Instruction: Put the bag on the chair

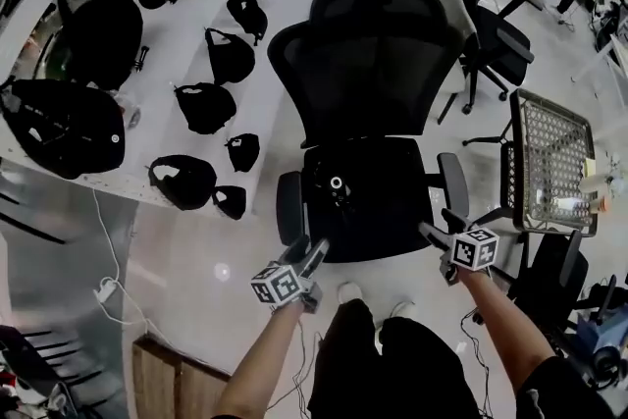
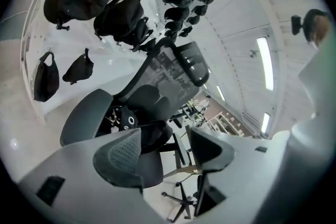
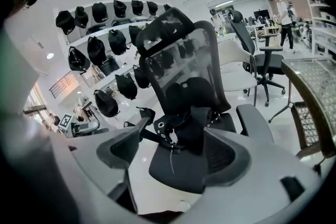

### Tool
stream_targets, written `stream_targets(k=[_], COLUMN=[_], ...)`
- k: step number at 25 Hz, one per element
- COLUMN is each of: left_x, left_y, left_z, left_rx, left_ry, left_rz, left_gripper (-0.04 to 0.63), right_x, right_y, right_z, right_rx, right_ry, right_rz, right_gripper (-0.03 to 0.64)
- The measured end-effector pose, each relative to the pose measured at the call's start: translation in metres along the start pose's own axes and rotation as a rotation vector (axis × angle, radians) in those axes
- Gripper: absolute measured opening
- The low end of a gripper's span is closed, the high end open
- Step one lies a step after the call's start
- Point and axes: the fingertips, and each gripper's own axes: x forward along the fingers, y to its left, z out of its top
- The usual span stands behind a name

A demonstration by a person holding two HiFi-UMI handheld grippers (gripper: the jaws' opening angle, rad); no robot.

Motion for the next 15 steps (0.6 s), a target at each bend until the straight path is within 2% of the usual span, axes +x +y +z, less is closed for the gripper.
stream_targets(k=[3, 7, 12, 15], left_x=[-0.033, -0.08, -0.106, -0.121], left_y=[-0.03, -0.063, -0.122, -0.163], left_z=[-0.021, -0.048, -0.052, -0.037], left_rx=[0.107, 0.145, 0.296, 0.342], left_ry=[0.037, 0.018, 0.006, -0.061], left_rz=[-0.016, -0.004, 0.02, 0.018], left_gripper=[0.275, 0.275, 0.275, 0.275], right_x=[-0.035, -0.086, -0.143, -0.167], right_y=[0.028, 0.062, 0.105, 0.128], right_z=[-0.002, -0.01, -0.006, 0.014], right_rx=[-0.011, 0.014, -0.009, -0.043], right_ry=[-0.031, -0.087, -0.131, -0.179], right_rz=[0.002, -0.019, 0.015, 0.053], right_gripper=[0.365, 0.365, 0.365, 0.365])
